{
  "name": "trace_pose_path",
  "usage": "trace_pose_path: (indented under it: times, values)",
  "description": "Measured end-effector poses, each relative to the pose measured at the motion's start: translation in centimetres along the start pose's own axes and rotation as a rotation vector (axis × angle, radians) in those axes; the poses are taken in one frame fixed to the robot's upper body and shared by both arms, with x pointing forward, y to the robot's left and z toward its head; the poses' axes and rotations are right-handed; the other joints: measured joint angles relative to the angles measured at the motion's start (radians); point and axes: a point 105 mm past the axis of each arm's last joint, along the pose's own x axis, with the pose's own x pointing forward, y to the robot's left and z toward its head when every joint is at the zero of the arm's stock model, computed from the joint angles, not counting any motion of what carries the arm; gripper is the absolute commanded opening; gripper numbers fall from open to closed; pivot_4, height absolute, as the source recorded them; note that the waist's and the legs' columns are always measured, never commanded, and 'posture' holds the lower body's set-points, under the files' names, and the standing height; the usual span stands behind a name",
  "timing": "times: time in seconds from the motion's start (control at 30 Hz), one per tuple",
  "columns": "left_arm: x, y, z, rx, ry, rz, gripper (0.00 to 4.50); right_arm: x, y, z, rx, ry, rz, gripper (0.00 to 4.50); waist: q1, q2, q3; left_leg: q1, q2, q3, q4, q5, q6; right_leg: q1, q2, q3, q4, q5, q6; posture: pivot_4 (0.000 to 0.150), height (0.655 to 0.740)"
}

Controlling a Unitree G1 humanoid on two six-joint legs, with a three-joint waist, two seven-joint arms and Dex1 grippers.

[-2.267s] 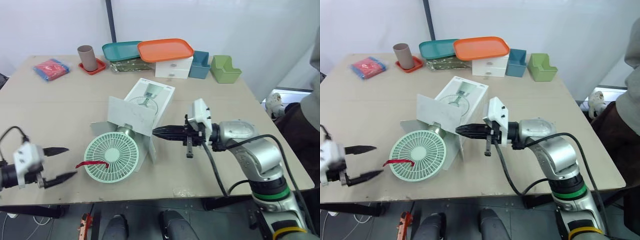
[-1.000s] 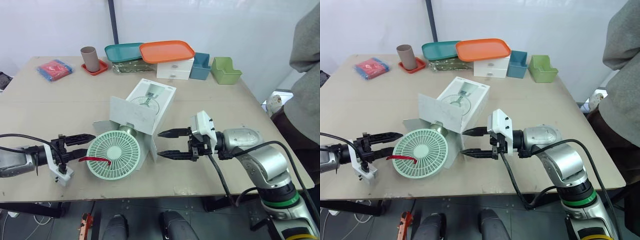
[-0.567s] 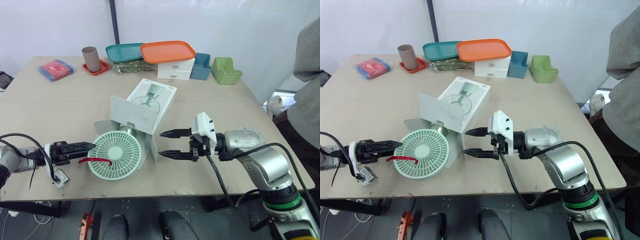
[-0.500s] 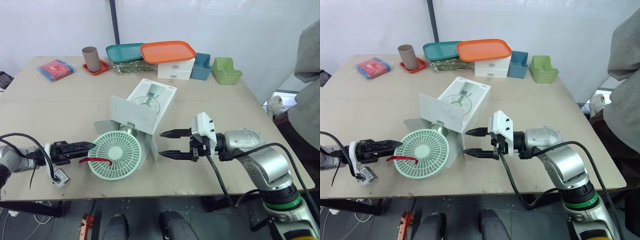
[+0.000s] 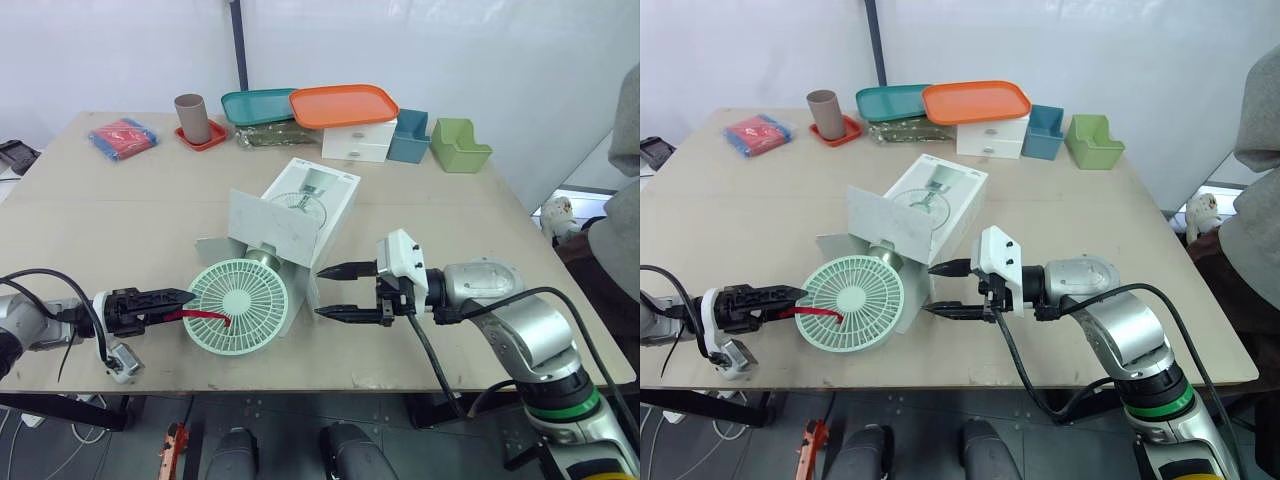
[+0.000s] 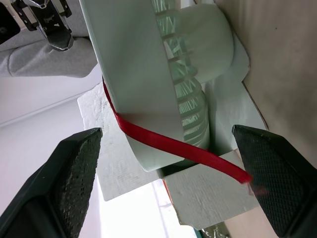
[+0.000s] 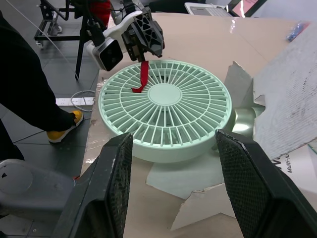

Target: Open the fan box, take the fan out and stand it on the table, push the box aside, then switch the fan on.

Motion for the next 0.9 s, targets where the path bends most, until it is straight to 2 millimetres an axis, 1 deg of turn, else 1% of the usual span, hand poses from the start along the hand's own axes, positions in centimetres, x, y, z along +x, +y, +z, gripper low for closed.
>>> trace_pose_path:
  times: [0.2,0.43,0.47,0.53,0.57,0.6,0.7,0.87,0.9]
  values:
    - [1.0,0.0,-0.1,-0.002,-0.016,0.018,4.5,0.0,0.0,0.0,-0.002,-0.001,-0.002,2.68,0.0,0.0,0.0,0.0,0.0,0.0,0.0,0.002,-0.001,0.0,0.0,0.0,0.001,0.001,0.0,0.15,0.74]
    - [1.8,-0.6,0.0,-0.026,-0.026,0.018,4.5,0.0,-0.1,-0.1,0.002,0.002,-0.013,2.68,0.001,0.0,0.0,0.0,-0.001,0.0,0.0,0.002,-0.001,0.0,0.0,0.001,0.001,0.001,0.0,0.15,0.74]
    - [2.1,-0.7,0.1,-0.029,-0.033,0.024,4.08,0.0,-0.1,-0.1,0.002,0.002,-0.015,2.72,0.001,0.0,0.0,0.0,-0.001,0.0,0.0,0.002,-0.001,0.0,0.0,0.001,0.001,0.001,0.001,0.15,0.74]
    - [2.5,-0.7,0.3,-0.033,-0.046,0.033,3.78,0.0,-0.1,-0.2,0.005,0.002,-0.022,2.72,0.001,-0.001,0.0,0.0,-0.001,0.0,0.0,0.002,-0.001,0.0,0.0,0.001,0.001,0.001,0.001,0.15,0.74]
    - [2.8,-0.7,0.3,-0.039,-0.053,0.04,3.29,0.0,-0.1,-0.3,0.011,0.005,-0.025,2.72,0.001,-0.001,0.0,0.001,-0.001,0.0,0.0,0.002,-0.001,0.0,0.0,0.001,0.001,0.001,0.001,0.15,0.74]
    - [2.9,-0.7,0.3,-0.044,-0.053,0.042,3.03,-0.1,-0.1,-0.4,0.015,0.007,-0.026,2.72,0.001,-0.001,0.0,0.001,-0.001,0.0,0.0,0.002,-0.001,0.0,0.0,0.001,0.001,0.001,0.001,0.15,0.74]
    - [3.1,-0.5,-0.1,-0.044,-0.036,0.054,3.03,-0.2,0.0,-0.6,0.022,0.015,-0.028,2.72,0.001,-0.001,-0.001,0.001,-0.001,0.0,0.0,0.002,-0.001,0.001,0.0,0.001,0.001,0.001,0.001,0.15,0.74]
    - [3.2,-0.6,-0.1,-0.052,-0.036,0.056,3.03,-0.2,0.1,-0.6,0.017,0.02,-0.027,2.72,0.001,-0.001,-0.001,0.001,-0.001,0.0,0.0,0.002,-0.001,0.001,0.0,0.002,0.001,0.001,0.001,0.15,0.74]
    - [3.3,-0.6,0.0,-0.054,-0.037,0.059,2.53,-0.2,0.1,-0.6,0.017,0.02,-0.026,2.72,0.001,-0.001,-0.001,0.001,-0.001,0.0,0.0,0.002,-0.001,0.001,0.0,0.002,0.001,0.001,0.001,0.15,0.74]
